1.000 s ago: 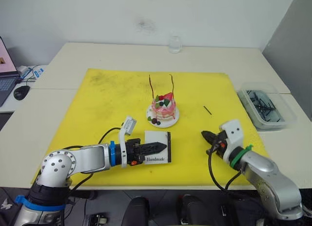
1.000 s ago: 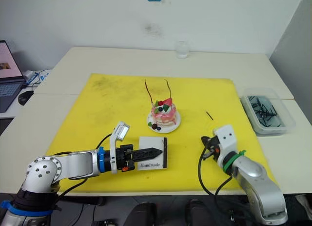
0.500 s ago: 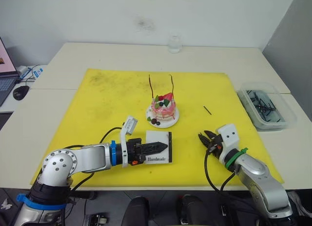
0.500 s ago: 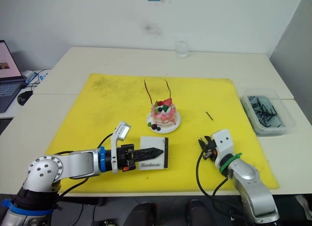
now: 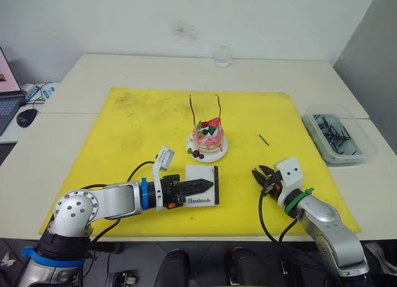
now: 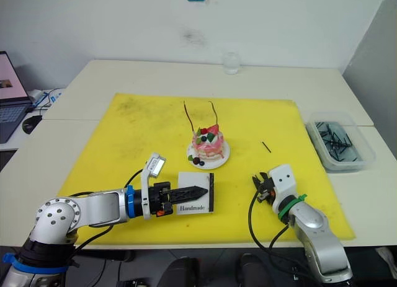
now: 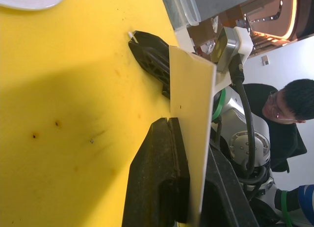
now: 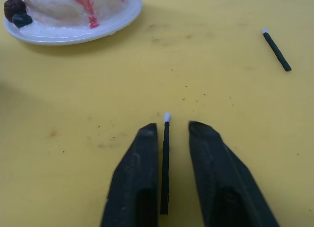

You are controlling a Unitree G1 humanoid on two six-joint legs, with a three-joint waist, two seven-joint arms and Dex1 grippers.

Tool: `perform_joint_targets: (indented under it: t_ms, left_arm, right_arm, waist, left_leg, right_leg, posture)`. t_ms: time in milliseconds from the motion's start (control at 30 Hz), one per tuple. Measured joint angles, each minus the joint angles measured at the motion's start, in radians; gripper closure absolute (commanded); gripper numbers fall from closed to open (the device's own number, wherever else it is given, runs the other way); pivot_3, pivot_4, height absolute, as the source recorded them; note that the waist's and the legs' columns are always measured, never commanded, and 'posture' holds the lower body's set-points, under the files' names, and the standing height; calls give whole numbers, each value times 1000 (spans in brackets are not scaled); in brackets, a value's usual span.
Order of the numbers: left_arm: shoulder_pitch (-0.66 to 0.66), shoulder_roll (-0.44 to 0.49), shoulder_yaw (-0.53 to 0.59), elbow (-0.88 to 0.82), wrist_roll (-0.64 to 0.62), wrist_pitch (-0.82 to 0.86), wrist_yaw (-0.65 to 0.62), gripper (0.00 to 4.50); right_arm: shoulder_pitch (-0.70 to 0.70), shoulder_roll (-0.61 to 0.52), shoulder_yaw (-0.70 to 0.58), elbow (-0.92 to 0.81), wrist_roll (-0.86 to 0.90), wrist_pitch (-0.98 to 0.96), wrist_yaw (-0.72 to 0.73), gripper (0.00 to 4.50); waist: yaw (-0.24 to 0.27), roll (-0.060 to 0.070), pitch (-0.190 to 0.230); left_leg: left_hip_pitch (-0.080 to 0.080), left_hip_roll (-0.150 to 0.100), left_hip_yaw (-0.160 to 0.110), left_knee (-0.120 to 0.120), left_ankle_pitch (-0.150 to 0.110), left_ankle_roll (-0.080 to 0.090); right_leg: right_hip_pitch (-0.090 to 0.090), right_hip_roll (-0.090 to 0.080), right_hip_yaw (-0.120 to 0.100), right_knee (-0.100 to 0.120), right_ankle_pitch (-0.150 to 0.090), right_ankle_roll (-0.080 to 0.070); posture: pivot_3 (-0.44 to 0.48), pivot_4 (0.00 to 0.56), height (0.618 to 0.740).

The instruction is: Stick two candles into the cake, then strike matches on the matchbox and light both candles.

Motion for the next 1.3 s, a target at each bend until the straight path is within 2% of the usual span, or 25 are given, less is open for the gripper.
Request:
perform_joint_targets:
  t_ms: [433, 567, 767, 1000, 1133, 1300]
  left_arm:
    - [1, 0, 0, 0, 2, 0, 0, 4500]
    - [-10, -12, 0, -1, 29, -8, 0, 4500]
    - [-99, -63, -18, -5, 165, -30, 2, 4500]
    - [-216, -130, -31, 11, 279, -35, -27, 4500]
    - [-252, -145, -36, 23, 306, -17, -61, 4500]
    - [-263, -150, -36, 25, 341, 4, -97, 4500]
  right_arm:
    - [18, 9, -5, -1, 15, -22, 7, 4463]
    - [18, -23, -5, -25, 23, -7, 21, 4463]
    - [-39, -173, -3, -194, 48, 63, 108, 4463]
    - [-217, -414, 26, -345, 116, 150, 298, 4463]
    - [-323, -473, 75, -351, 138, 184, 370, 4463]
    - [-389, -476, 147, -336, 115, 192, 381, 4463]
  waist:
    - [0, 0, 0]
    - [0, 0, 0]
    - [5, 0, 0]
    - [6, 0, 0]
    - [5, 0, 0]
    - [6, 0, 0]
  left_leg:
    - [0, 0, 0, 0, 0, 0]
    - [0, 0, 0, 0, 0, 0]
    - [0, -1, 0, 0, 0, 0]
    - [0, -1, -1, 0, 0, 0]
    - [0, -1, -1, 0, 0, 0]
    - [-1, -1, -1, 0, 0, 0]
  right_leg:
    - [0, 0, 0, 0, 0, 0]
    - [0, 0, 0, 0, 0, 0]
    - [0, 0, 0, 0, 0, 0]
    - [0, 1, -1, -1, 0, 0]
    - [0, 1, -1, -1, 0, 1]
    - [0, 1, -1, -1, 0, 1]
  posture:
    - [0, 150, 740]
    - [0, 150, 740]
    - [0, 150, 740]
    - [0, 150, 740]
    - [0, 150, 740]
    - [0, 150, 740]
